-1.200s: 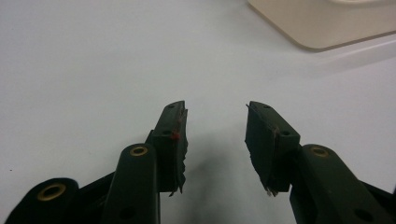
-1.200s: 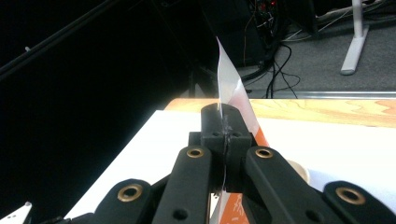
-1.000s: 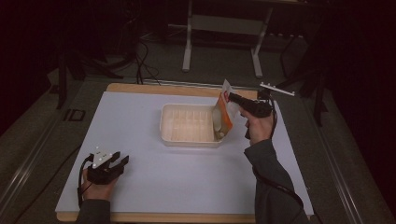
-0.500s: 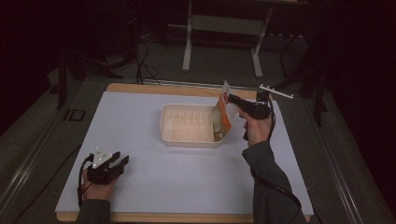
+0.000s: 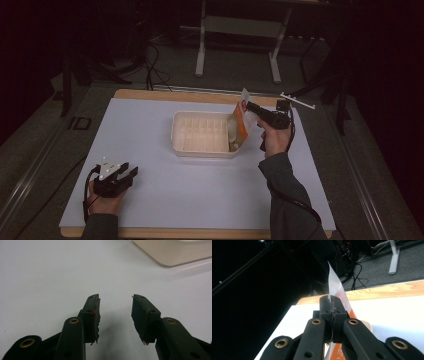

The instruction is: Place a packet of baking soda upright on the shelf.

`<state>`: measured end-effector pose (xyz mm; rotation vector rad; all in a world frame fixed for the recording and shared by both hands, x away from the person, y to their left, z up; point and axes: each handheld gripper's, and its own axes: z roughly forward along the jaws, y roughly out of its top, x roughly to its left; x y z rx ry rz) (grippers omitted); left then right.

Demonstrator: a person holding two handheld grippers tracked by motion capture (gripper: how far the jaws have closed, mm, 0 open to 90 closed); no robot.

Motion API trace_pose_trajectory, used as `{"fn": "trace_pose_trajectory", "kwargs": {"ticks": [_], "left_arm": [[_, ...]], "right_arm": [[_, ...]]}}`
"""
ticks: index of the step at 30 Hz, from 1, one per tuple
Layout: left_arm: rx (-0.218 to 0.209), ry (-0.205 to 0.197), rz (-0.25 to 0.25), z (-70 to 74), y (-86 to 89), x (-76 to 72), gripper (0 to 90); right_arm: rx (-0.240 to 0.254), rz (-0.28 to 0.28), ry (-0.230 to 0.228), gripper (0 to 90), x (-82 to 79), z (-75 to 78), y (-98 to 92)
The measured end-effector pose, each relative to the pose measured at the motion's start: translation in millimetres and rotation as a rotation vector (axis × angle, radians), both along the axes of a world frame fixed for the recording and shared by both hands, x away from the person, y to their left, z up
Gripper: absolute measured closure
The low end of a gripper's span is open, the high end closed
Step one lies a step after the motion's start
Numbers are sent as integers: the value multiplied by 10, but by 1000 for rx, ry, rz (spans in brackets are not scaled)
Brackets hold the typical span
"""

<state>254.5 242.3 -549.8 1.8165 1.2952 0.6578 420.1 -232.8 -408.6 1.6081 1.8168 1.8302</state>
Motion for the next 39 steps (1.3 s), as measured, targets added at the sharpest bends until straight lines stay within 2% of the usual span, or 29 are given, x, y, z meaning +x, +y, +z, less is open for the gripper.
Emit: {"fn": "trace_pose_trajectory", "kwargs": {"ticks": [5, 8, 10, 12, 15, 19, 22, 30, 39], "left_arm": [[0, -1, 1, 0, -2, -1, 573], [0, -1, 1, 0, 0, 0, 574], [0, 0, 0, 0, 0, 0, 574], [-1, -1, 0, 0, 0, 0, 574], [0, 0, 1, 0, -1, 0, 573], [2, 0, 1, 0, -2, 0, 574], [2, -1, 2, 0, -3, -1, 573], [1, -1, 2, 0, -1, -1, 573], [1, -2, 3, 0, -2, -1, 573]], "right_arm": [[-20, -16, 33, 900, 32, -45, 8], [-13, -22, 44, 898, 44, -46, 10], [-37, -22, 49, 886, 54, -30, 20], [-61, -26, 55, 826, 62, -21, 28], [-68, -12, 57, 750, 67, -13, 13], [-139, -15, 16, 661, 48, 14, 11], [-187, -16, 5, 648, 31, 50, 19], [-232, -2, -33, 632, -31, 189, 43], [-263, 16, -74, 626, -98, 324, 50]]}}
